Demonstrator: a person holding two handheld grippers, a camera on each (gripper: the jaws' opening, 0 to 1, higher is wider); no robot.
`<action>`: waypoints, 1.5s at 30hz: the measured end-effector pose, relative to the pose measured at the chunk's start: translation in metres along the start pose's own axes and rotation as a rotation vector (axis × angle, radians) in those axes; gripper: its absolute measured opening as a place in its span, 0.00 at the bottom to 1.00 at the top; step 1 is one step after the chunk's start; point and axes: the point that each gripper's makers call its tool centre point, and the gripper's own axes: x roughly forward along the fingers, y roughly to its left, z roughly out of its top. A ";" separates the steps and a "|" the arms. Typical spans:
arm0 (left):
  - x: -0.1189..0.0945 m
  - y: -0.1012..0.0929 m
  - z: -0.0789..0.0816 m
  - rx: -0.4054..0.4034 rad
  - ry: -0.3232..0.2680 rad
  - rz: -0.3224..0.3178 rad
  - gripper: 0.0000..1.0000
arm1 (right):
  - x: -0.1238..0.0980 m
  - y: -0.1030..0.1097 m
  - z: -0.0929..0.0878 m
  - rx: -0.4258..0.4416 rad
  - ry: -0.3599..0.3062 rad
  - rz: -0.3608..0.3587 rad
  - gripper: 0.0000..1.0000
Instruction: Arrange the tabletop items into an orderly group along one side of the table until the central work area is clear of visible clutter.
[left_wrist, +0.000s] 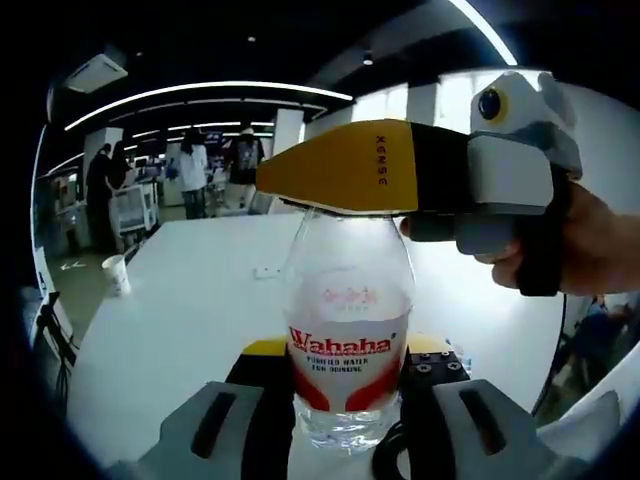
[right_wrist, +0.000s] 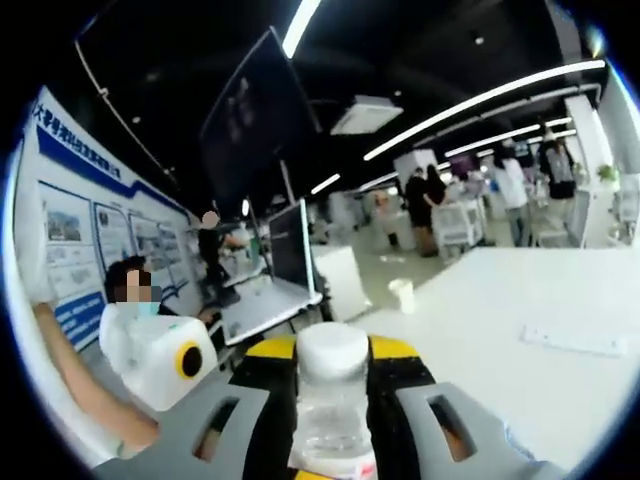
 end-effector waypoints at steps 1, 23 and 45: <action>0.000 0.000 0.001 0.000 -0.001 -0.001 0.35 | 0.000 -0.001 0.001 0.008 -0.004 -0.003 0.22; 0.022 0.058 0.019 -0.013 -0.041 0.102 0.34 | -0.041 -0.033 0.007 0.066 -0.093 -0.155 0.34; 0.058 0.127 -0.001 -0.076 0.016 0.227 0.35 | -0.201 -0.033 -0.077 0.255 -0.071 -0.462 0.27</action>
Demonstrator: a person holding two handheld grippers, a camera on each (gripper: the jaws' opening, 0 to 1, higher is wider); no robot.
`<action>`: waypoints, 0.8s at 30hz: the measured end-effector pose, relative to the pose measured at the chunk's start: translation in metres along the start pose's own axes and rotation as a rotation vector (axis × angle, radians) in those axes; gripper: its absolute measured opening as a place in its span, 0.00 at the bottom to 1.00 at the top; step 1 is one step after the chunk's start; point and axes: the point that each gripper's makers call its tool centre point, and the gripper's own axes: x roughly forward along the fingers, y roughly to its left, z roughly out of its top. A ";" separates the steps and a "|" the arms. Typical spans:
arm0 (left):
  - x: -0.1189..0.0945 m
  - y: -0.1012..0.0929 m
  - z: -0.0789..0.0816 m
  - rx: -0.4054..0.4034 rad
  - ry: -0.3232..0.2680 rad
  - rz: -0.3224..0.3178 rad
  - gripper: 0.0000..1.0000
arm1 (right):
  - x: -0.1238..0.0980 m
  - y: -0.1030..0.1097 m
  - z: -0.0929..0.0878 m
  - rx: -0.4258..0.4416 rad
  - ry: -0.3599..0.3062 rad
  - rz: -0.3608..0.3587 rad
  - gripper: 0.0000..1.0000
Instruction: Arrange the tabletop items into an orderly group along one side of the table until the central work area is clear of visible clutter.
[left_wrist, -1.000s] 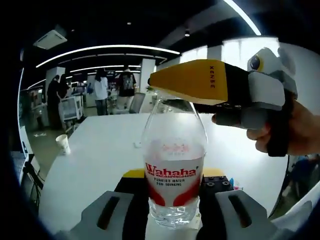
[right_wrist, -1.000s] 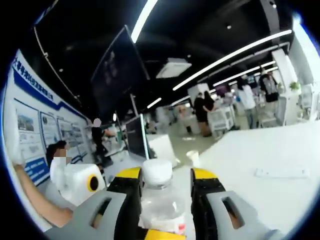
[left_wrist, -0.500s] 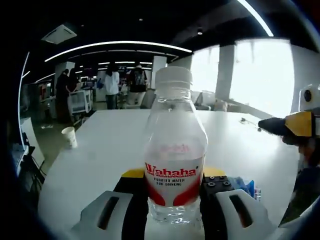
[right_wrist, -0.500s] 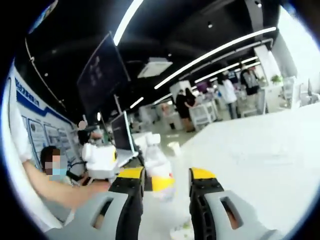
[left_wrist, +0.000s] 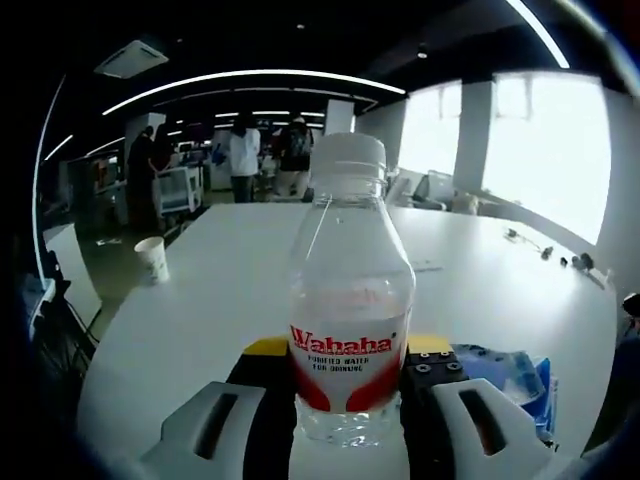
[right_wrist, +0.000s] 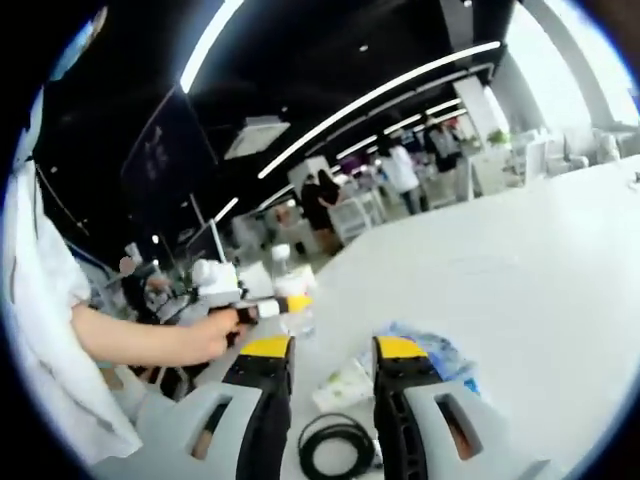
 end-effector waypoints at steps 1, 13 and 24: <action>0.002 0.003 0.000 -0.003 0.000 0.011 0.35 | -0.005 -0.004 -0.004 0.005 0.005 -0.018 0.27; 0.035 0.020 -0.021 -0.106 0.001 0.121 0.35 | -0.025 -0.026 -0.007 0.054 -0.002 -0.117 0.25; 0.045 0.038 -0.041 -0.125 0.026 0.167 0.35 | -0.028 -0.038 -0.023 0.070 0.043 -0.171 0.25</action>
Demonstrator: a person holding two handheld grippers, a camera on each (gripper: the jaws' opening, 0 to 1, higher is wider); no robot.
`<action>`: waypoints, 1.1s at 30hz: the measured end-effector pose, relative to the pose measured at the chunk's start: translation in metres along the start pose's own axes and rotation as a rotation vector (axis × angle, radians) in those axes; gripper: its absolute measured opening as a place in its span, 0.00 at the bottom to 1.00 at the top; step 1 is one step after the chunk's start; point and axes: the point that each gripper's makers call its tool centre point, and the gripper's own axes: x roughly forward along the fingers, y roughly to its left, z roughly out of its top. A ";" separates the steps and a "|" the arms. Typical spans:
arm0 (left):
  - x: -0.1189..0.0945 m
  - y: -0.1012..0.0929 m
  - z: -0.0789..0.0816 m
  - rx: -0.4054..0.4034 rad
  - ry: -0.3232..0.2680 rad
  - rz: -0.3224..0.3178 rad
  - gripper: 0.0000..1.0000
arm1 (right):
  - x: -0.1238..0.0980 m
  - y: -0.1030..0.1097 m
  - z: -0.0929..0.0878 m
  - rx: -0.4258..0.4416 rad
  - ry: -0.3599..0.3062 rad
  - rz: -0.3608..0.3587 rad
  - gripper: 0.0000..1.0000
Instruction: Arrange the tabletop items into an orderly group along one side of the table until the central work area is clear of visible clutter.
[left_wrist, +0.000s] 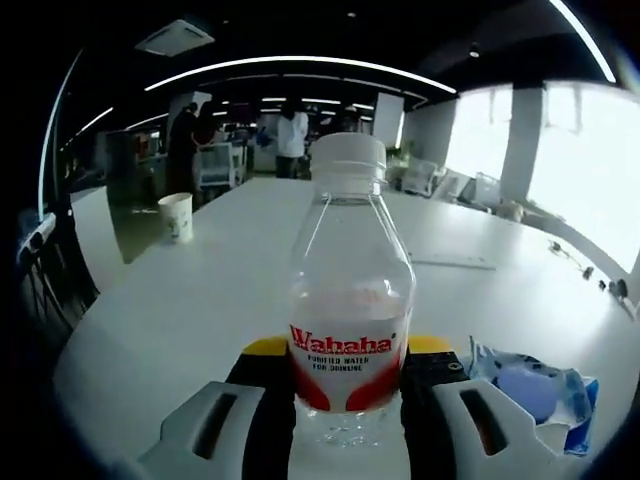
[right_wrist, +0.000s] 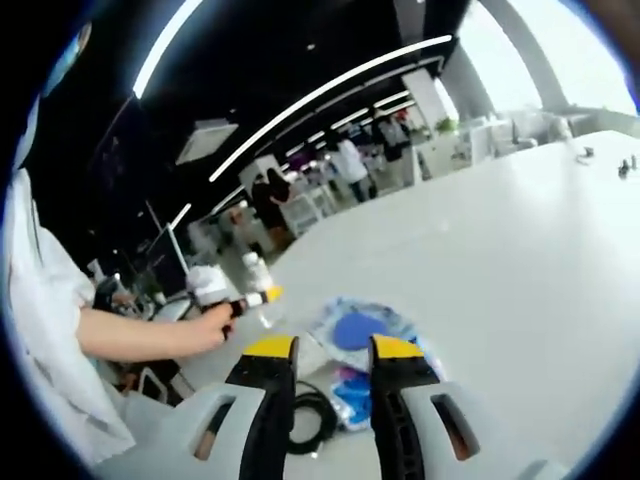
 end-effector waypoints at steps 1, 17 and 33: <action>0.002 0.001 0.000 -0.007 -0.002 0.002 0.35 | 0.001 0.000 -0.003 0.002 0.007 -0.001 0.24; 0.009 -0.001 0.001 0.030 -0.049 -0.004 0.36 | 0.015 0.009 -0.009 0.031 0.023 0.032 0.23; -0.004 -0.003 -0.009 0.010 -0.068 -0.002 0.36 | 0.024 0.009 -0.008 0.025 0.020 0.043 0.22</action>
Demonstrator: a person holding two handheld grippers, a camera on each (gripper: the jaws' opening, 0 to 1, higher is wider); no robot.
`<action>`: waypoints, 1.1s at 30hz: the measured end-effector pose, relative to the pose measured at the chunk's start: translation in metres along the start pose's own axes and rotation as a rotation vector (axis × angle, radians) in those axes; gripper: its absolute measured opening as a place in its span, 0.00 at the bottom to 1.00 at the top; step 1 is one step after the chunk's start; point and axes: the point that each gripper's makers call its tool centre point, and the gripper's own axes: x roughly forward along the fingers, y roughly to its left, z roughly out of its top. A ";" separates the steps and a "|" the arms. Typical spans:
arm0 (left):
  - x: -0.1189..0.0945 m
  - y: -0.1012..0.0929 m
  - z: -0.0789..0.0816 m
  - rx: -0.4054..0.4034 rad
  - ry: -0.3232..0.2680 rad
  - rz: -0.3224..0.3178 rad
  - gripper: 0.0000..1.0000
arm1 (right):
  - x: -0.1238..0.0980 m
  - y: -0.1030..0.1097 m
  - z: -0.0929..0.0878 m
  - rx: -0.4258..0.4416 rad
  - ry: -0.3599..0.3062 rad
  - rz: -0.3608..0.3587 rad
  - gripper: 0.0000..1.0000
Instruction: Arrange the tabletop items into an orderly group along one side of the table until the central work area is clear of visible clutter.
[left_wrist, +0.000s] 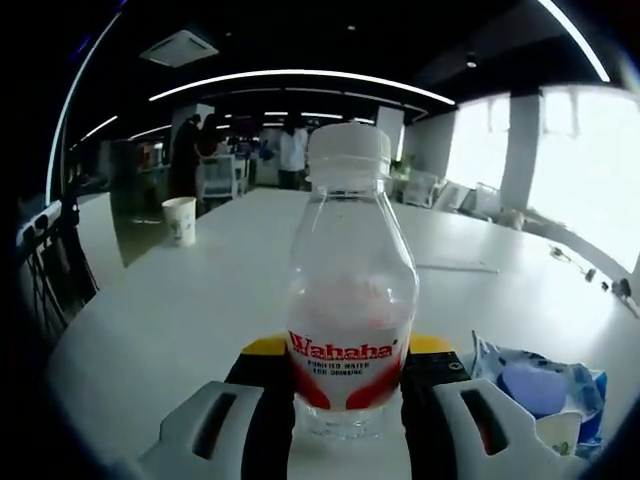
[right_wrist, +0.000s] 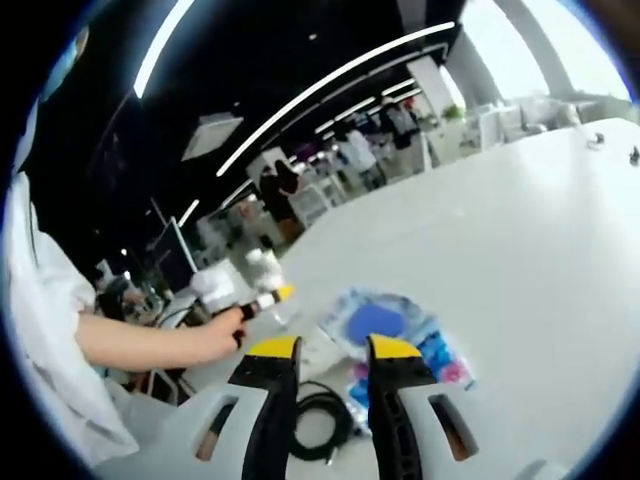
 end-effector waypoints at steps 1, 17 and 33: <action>0.000 -0.001 0.000 0.005 0.002 -0.003 0.36 | 0.000 -0.001 -0.002 -0.001 0.005 -0.005 0.22; -0.007 -0.004 -0.007 0.044 0.034 -0.037 0.37 | -0.021 -0.040 -0.036 -0.172 0.187 -0.080 0.29; -0.011 -0.006 -0.010 0.054 0.057 -0.061 0.37 | -0.039 -0.067 -0.048 -0.232 0.315 -0.095 0.73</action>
